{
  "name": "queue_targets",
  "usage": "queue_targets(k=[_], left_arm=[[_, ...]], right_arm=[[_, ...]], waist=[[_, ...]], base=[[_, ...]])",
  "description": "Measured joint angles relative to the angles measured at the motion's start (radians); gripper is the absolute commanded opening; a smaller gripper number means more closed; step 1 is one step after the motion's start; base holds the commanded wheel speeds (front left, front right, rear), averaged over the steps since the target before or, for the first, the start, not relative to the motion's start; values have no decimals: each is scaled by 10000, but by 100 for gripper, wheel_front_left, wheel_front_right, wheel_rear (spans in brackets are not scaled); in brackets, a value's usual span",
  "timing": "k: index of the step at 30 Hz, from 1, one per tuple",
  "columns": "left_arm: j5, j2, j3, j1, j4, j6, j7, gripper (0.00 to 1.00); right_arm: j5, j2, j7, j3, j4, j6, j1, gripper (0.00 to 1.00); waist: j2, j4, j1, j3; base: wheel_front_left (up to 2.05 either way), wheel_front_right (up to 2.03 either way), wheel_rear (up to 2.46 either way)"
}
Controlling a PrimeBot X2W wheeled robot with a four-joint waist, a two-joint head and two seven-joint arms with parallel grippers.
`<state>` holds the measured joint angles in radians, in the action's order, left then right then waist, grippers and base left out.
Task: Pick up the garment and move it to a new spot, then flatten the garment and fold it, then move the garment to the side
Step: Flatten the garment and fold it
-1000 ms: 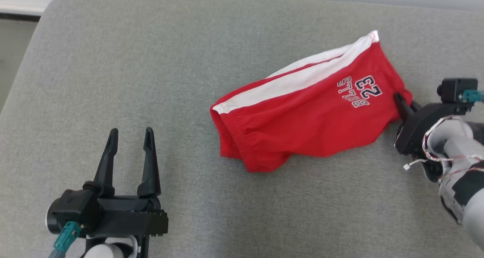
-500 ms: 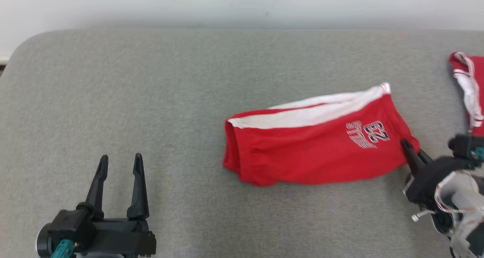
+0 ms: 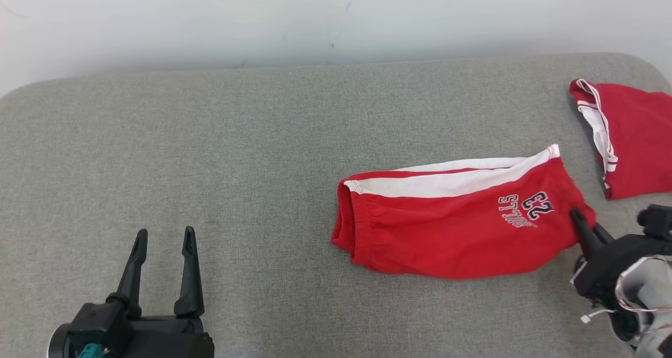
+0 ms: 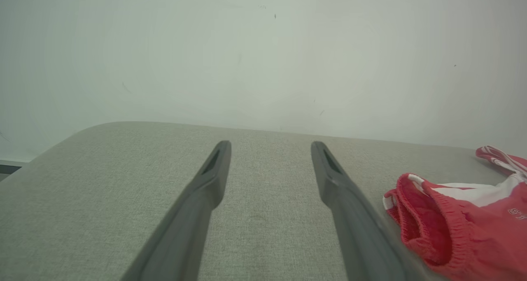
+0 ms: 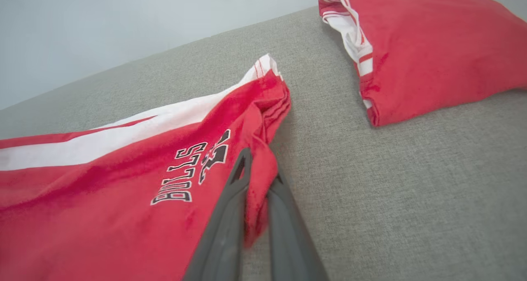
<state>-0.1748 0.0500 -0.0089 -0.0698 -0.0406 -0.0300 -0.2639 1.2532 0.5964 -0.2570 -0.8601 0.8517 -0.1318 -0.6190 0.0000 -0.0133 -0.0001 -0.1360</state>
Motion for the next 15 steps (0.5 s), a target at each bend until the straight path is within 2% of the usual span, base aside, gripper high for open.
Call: queue_targets(k=[7, 15], left_arm=[[19, 0, 8, 183, -167, -46, 0, 100], [-2, 0, -52, 235, -274, -63, 0, 100]], right_arm=[[-867, -451, -35, 142, -694, 0, -240, 0], [-2240, -1058, -44, 602, -2274, 0, 6, 0]], waist=[[0, 11, 0, 198], [1, -53, 0, 456]], base=[[0, 0, 0], [0, 0, 0]])
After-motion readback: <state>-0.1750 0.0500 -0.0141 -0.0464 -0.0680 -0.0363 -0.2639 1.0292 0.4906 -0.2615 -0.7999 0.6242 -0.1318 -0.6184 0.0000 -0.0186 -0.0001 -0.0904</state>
